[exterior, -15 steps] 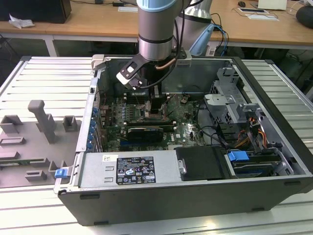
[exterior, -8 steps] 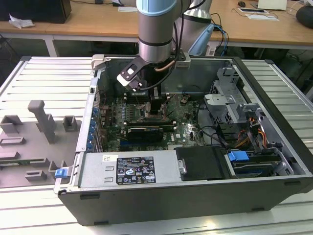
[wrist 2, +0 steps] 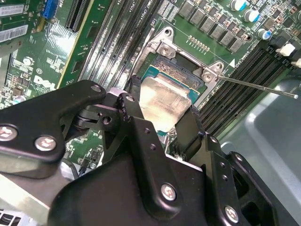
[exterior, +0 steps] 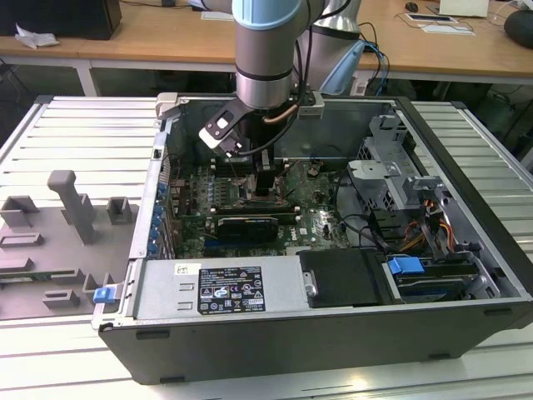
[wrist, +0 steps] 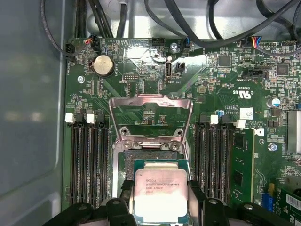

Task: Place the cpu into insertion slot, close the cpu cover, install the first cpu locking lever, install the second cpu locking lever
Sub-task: 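Place the cpu into insertion slot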

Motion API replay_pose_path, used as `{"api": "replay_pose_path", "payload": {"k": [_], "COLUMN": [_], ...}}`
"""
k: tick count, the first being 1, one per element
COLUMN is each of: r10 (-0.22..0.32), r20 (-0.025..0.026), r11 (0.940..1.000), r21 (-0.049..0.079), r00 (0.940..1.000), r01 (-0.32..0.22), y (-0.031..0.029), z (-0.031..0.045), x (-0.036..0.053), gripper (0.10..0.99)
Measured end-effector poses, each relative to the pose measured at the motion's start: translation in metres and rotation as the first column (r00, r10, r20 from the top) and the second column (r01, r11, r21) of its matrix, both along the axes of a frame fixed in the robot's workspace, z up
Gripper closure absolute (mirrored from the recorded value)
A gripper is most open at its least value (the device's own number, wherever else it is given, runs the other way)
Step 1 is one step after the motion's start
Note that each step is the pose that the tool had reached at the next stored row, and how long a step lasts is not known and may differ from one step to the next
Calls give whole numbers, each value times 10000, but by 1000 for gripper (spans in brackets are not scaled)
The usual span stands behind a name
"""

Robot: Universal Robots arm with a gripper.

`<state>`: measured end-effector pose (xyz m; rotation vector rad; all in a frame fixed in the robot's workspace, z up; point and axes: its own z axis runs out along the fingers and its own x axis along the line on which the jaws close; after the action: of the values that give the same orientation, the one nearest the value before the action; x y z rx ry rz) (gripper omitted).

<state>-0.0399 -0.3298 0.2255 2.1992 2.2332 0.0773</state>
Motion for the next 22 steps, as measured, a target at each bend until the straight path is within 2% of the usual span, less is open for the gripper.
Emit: {"api": "replay_pose_path", "payload": {"k": [17,22], "r10": [-1,-3], "r20": [0,1], "r11": [10000,10000], "r21": [1,0], "r00": [10000,10000], "r01": [1,3], "y": [8,52], "z": [-80,-123], "x": [0,0], "gripper": [545,545]}}
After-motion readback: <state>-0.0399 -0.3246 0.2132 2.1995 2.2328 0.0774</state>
